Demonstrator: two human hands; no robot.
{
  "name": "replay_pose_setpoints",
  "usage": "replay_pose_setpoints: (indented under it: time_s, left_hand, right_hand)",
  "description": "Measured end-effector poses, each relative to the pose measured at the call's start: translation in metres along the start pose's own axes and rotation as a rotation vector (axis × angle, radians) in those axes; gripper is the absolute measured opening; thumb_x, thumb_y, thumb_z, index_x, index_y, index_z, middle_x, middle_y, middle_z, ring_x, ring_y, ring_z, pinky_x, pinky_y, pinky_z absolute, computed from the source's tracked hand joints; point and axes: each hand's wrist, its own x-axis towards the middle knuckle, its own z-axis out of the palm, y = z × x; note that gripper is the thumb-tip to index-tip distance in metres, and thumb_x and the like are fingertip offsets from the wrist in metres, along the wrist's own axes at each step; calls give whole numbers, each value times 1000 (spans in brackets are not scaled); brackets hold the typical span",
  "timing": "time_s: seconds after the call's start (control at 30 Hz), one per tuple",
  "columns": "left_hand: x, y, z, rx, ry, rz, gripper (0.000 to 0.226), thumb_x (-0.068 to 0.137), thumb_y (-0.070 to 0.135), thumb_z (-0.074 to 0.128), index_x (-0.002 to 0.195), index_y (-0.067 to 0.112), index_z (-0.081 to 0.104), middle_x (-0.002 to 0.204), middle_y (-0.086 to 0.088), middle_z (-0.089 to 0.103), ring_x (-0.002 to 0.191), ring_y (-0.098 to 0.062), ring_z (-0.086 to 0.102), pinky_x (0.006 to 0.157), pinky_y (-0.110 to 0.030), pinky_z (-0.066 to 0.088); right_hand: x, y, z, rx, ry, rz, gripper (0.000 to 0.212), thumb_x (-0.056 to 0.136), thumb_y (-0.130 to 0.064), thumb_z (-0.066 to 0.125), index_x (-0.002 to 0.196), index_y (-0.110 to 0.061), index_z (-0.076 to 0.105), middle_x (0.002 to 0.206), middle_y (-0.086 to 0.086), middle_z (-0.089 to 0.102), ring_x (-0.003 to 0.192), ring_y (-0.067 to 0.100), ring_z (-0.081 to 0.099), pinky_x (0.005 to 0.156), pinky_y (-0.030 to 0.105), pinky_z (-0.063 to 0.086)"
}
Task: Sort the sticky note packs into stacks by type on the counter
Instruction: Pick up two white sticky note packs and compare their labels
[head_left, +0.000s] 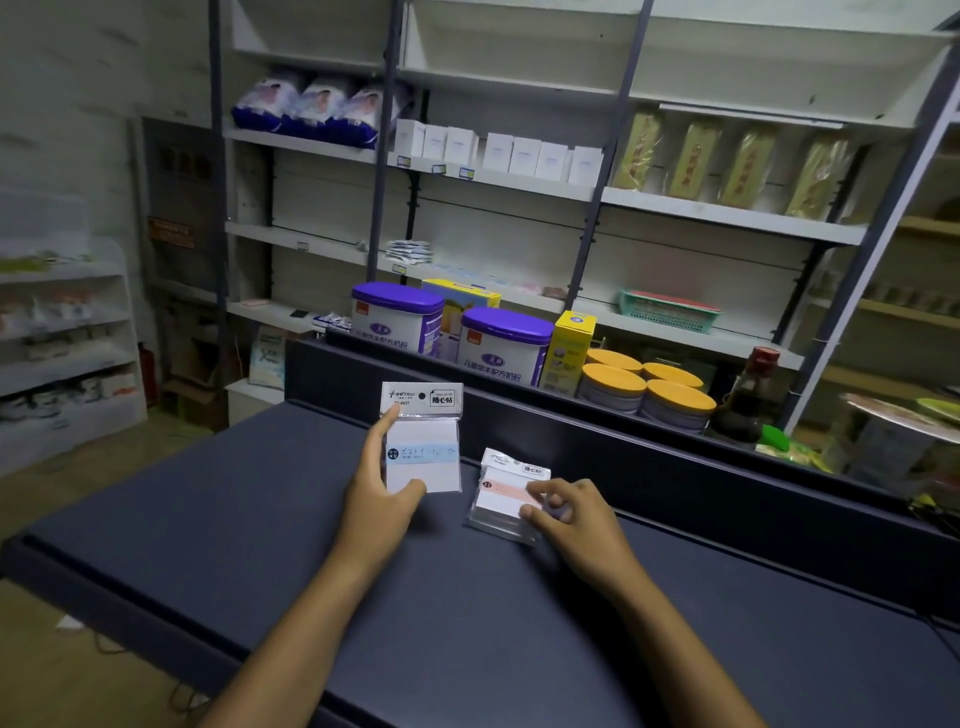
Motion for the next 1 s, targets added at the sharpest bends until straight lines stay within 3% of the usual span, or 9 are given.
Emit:
replay_pose_setpoints:
  time_s: [0.13,0.27,0.47,0.6,0.73,0.83,0.9,1.0]
  left_hand:
    - [-8,6,11,40,-52,10,80,70,8,54,139,46,41,128,21,59,114,-3,60,89,-25,53]
    - [-16,16,42,86,-140,54,82,74,2,54,139,49,39,134,15,57,118,-8,59,93,-30,54]
    - [-21,32,108,176,-310,99,84,78,-2,55,139,52,36,130,12,59,100,-12,65,74,-21,55]
    - [-25,33,149,243,-391,93,81,77,1,55,141,46,36,133,10,58,106,-10,62,86,-27,55]
    - [-30,20,174,369,-426,28,78,76,9,56,144,40,36,118,-2,64,97,-24,62,76,-27,49]
    - [-35,9,182,513,-479,4,75,80,14,58,147,37,33,122,-2,62,111,-23,56,89,-26,43]
    - [-37,5,184,603,-505,5,73,84,20,56,150,33,29,133,-1,56,123,-21,48,93,-21,30]
    - [-37,1,186,746,-511,23,69,89,28,51,152,30,24,138,-4,49,132,-22,39,107,-27,22]
  right_hand:
    - [-7,13,-27,-70,80,-73,25,90,-36,69,115,-29,65,104,-8,53,94,-1,55,78,5,40]
    - [-25,43,-70,-374,154,-83,33,91,-47,63,120,-32,57,107,-15,53,104,5,54,84,25,49]
    - [-50,82,-122,-571,162,7,37,95,-53,53,124,-30,56,112,-13,56,108,8,54,86,25,49]
    - [-50,91,-131,-568,190,44,38,95,-55,50,123,-29,57,112,-11,56,108,9,54,84,26,49]
    - [-47,93,-130,-547,191,58,37,95,-55,51,122,-30,58,111,-11,55,106,10,55,82,27,49]
    - [-45,95,-130,-529,214,58,38,94,-56,51,122,-31,57,109,-13,54,104,9,54,79,25,48]
    - [-43,96,-130,-508,221,60,38,94,-56,52,122,-32,56,107,-13,53,103,8,54,78,25,47]
    - [-41,97,-128,-486,228,61,38,93,-57,52,122,-32,56,106,-14,53,102,6,53,79,26,48]
